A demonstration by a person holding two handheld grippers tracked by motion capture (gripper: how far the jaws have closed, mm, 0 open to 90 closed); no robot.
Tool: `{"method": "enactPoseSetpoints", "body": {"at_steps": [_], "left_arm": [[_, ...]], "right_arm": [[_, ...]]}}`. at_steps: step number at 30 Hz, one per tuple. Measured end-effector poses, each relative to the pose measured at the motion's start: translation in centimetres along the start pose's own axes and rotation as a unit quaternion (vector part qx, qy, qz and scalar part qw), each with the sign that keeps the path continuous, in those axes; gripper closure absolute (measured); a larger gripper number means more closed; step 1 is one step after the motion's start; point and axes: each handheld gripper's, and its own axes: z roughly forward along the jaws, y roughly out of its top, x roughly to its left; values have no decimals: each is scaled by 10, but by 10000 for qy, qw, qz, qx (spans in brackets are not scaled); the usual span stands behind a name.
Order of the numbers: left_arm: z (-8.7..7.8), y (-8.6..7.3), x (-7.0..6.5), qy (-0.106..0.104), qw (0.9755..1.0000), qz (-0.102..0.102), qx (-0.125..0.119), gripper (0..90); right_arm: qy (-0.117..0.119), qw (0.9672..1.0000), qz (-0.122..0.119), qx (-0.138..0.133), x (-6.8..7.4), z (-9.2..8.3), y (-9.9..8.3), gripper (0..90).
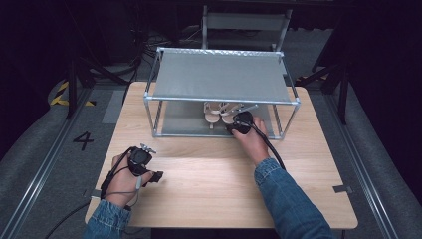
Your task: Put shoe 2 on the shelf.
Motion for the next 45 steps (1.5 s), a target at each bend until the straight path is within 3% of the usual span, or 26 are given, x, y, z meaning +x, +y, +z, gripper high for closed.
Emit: {"method": "enactPoseSetpoints", "body": {"at_steps": [2,11,20,25,33,41,45], "left_arm": [[1,1,0,9,10000,46,5,275],[0,8,-2,-16,10000,53,-32,274],[-1,20,-3,-59,9997,213,-94,268],[-1,23,-4,-87,9996,254,-105,267],[-3,24,-6,-86,9995,311,-73,262],[-1,23,-3,-96,9994,322,46,260],[-1,22,-1,-119,9995,274,64,258]], "right_arm": [[9,9999,127,-30,-1,-9,-2,564],[139,9996,248,-85,-5,-53,-14,503],[143,9995,272,-97,-15,-107,-35,461],[120,9995,283,-58,-19,-128,-48,450],[128,9992,391,20,-25,-147,-62,412],[118,9971,635,413,-36,-165,-82,378],[5,9958,703,580,-42,-170,-90,363]]}}
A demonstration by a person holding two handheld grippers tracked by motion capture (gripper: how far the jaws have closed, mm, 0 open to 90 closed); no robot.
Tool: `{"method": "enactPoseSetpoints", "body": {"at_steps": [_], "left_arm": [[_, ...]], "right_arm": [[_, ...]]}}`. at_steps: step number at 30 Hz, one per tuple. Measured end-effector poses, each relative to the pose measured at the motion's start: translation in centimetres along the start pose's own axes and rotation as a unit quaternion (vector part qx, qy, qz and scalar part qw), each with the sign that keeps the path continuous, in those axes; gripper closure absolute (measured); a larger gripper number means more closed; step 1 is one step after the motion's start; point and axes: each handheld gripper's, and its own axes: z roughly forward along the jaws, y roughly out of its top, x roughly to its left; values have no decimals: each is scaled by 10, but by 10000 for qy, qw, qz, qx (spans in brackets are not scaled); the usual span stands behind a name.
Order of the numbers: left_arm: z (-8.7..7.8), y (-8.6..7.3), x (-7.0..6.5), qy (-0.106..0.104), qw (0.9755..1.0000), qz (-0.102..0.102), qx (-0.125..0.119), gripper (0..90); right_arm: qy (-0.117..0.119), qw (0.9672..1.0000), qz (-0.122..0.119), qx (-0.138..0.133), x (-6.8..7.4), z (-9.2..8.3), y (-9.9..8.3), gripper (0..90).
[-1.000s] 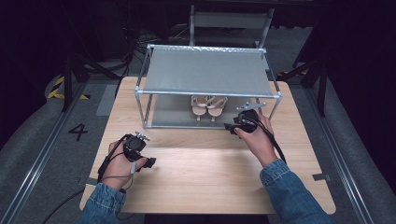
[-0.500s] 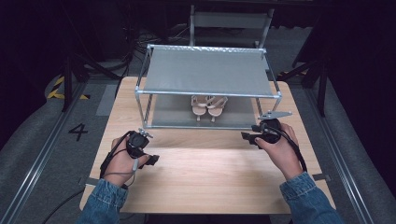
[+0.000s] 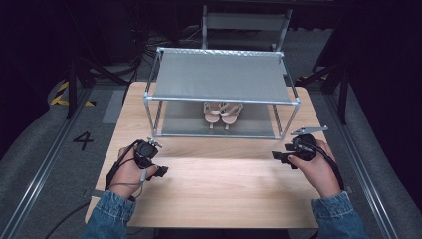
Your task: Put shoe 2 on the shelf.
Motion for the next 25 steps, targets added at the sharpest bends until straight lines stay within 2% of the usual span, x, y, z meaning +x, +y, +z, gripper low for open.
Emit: {"method": "enactPoseSetpoints", "body": {"at_steps": [5,9,12,14,15,16,22,25], "left_arm": [[0,-1,4,-6,10000,-30,32,256],[2,-3,9,-5,10000,-69,66,243],[3,-4,12,-3,9999,-111,85,238],[3,-6,15,-25,9998,-197,93,238],[3,-6,15,-25,9998,-197,93,237],[4,-6,17,-4,9998,-176,120,236],[6,-9,20,-31,9996,-272,81,224],[6,-9,22,-24,9997,-244,46,219]], "right_arm": [[-82,9996,58,264,-8,2,-9,351],[-151,9994,252,190,-11,5,-10,315],[-146,9988,177,440,-16,11,-14,316],[-160,9978,182,621,-20,15,-18,315],[-160,9978,182,621,-20,15,-18,315],[-210,9967,238,746,-24,19,-22,303],[-279,9954,326,852,-32,29,-27,299],[-282,9952,337,870,-33,30,-28,299]]}}
